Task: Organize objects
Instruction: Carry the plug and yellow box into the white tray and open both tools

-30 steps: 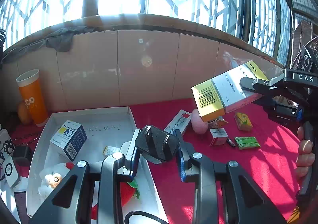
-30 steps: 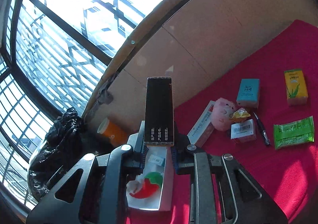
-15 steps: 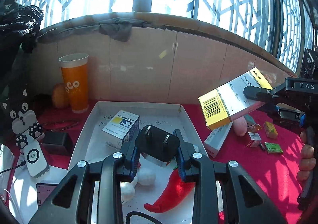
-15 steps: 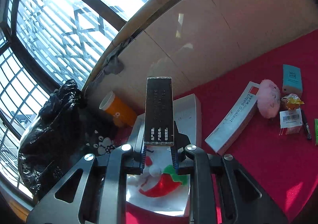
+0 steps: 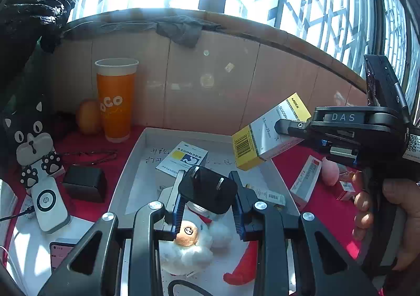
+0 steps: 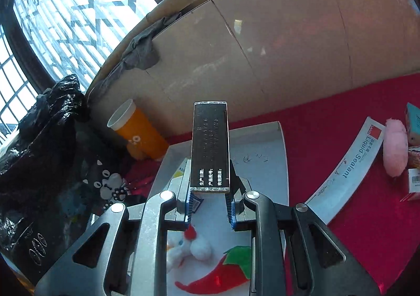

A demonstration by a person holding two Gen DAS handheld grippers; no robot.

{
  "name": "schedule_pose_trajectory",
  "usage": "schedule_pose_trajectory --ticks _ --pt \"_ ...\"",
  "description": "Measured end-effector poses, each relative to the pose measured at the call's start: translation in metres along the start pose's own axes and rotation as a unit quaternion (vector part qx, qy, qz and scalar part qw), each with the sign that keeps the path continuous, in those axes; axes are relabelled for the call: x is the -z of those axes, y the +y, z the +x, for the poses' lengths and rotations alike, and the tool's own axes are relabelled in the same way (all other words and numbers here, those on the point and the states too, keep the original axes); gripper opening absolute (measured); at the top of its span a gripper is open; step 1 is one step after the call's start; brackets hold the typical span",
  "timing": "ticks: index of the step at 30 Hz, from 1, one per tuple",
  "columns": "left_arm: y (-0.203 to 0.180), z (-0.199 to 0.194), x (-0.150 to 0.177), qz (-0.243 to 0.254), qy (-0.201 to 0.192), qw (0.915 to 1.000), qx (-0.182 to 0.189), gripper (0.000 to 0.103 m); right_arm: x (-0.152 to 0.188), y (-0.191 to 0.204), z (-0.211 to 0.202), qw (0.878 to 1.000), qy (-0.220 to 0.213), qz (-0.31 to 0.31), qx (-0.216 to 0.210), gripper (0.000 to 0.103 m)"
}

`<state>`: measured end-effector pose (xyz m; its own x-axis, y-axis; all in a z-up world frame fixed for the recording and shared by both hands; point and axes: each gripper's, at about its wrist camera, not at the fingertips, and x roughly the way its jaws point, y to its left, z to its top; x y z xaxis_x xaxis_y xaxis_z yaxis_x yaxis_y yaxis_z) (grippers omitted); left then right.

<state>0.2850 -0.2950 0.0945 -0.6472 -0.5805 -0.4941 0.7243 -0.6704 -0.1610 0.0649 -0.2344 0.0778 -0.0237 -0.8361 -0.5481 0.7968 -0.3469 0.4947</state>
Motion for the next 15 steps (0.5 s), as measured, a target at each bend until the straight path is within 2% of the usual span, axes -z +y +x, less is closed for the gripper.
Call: schedule_pose_trajectory --ticks 3,9,11,12,13,15 --pt "-0.004 0.002 0.002 0.010 0.001 0.9999 0.008 0.031 -0.001 0.003 0.021 1.000 0.008 -0.006 0.012 0.020" --pt "-0.003 0.009 0.001 0.013 0.003 0.9999 -0.005 0.032 0.010 0.011 0.044 0.999 0.013 -0.036 0.038 0.020" --pt "-0.001 0.009 0.000 0.012 0.002 0.9998 -0.015 0.038 0.016 0.013 0.046 0.998 0.017 -0.051 0.039 0.022" --pt "0.001 0.008 -0.001 0.009 0.000 0.9997 -0.022 0.057 0.020 0.013 0.045 0.998 0.018 -0.056 0.037 0.022" --pt "0.003 0.006 -0.001 0.005 -0.003 0.9996 -0.027 0.083 0.024 0.014 0.043 0.997 0.019 -0.060 0.035 0.022" --pt "0.004 0.001 -0.002 0.005 -0.011 0.9992 -0.038 0.102 0.031 0.015 0.037 0.997 0.017 -0.069 0.032 0.025"
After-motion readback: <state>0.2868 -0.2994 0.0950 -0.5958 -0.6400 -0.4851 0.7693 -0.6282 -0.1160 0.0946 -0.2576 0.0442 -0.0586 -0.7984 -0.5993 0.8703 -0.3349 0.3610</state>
